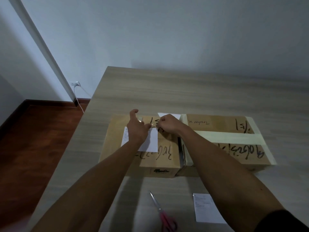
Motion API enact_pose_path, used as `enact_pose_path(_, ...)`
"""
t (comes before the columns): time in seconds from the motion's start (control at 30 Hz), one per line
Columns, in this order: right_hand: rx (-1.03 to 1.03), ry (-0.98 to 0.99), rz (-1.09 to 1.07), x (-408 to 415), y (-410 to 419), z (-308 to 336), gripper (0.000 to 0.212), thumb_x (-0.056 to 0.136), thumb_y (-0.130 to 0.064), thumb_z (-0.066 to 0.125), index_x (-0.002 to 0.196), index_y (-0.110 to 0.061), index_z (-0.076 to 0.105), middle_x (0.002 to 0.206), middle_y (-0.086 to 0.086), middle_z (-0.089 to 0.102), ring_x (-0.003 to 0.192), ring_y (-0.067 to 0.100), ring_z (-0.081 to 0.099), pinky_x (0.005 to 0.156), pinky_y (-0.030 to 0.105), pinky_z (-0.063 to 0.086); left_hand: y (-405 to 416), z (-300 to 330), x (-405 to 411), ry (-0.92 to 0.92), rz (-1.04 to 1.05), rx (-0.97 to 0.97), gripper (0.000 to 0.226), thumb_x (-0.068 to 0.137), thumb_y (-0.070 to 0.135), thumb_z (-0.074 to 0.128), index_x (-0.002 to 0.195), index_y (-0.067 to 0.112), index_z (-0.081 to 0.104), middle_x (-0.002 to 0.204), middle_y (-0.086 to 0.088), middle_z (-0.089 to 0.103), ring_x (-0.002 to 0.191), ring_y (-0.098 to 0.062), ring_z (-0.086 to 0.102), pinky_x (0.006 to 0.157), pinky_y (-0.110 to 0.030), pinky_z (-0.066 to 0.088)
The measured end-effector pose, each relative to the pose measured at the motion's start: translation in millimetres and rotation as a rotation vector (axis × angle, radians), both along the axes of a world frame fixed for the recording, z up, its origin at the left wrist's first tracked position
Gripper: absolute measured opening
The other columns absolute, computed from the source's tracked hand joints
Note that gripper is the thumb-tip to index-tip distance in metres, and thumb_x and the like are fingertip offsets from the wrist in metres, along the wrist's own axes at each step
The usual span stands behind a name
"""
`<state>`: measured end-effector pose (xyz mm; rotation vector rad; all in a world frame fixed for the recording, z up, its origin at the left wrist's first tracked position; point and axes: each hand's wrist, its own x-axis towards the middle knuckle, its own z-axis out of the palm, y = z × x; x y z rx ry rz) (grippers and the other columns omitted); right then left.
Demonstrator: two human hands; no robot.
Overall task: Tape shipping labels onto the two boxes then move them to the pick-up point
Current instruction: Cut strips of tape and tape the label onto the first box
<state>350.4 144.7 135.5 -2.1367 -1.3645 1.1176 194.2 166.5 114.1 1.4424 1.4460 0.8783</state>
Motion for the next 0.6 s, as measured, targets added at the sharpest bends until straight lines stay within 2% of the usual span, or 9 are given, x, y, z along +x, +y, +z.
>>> enact_pose_path(0.1,-0.028,-0.035,0.031,-1.5,5.7,-3.2,0.013,0.085,-0.016,0.072,0.089,-0.004,0.071,0.086,0.009,0.064,0.080,0.022,0.057,0.070,0.033,0.045,0.2,-3.4,2.0,0.046,0.014,0.027,0.077,0.082,0.002,0.083,0.144,0.017,0.040,0.088,-0.009,0.066,0.068,-0.004,0.056,0.054,-0.001,0.040)
enact_pose_path(0.27,-0.053,-0.087,0.047,-0.5,11.7,-7.0,0.011,0.087,-0.012,0.070,0.082,-0.003,0.066,0.077,0.007,0.059,0.078,0.024,0.055,0.068,0.032,0.043,1.1,-7.2,6.3,0.072,0.009,0.040,0.074,0.084,-0.002,0.079,0.145,0.017,0.041,0.074,0.003,0.060,0.066,-0.002,0.057,0.053,-0.010,0.043)
enact_pose_path(0.4,-0.058,-0.117,0.032,0.7,14.1,-9.2,0.028,0.083,-0.012,0.073,0.064,-0.007,0.054,0.066,0.007,0.053,0.065,0.022,0.051,0.060,0.029,0.040,2.4,-8.7,7.5,0.089,-0.009,0.046,0.070,0.087,-0.004,0.075,0.145,0.015,0.040,0.073,0.003,0.059,0.064,-0.003,0.056,0.052,-0.007,0.042)
enact_pose_path(0.6,-0.060,-0.133,0.018,2.1,16.5,-11.9,0.034,0.081,-0.014,0.075,0.061,-0.009,0.048,0.058,0.007,0.044,0.057,0.024,0.044,0.061,0.031,0.038,2.7,-13.9,9.2,0.110,-0.007,0.052,0.067,0.088,-0.002,0.074,0.144,0.013,0.040,0.073,0.006,0.058,0.065,-0.001,0.056,0.053,-0.006,0.042)
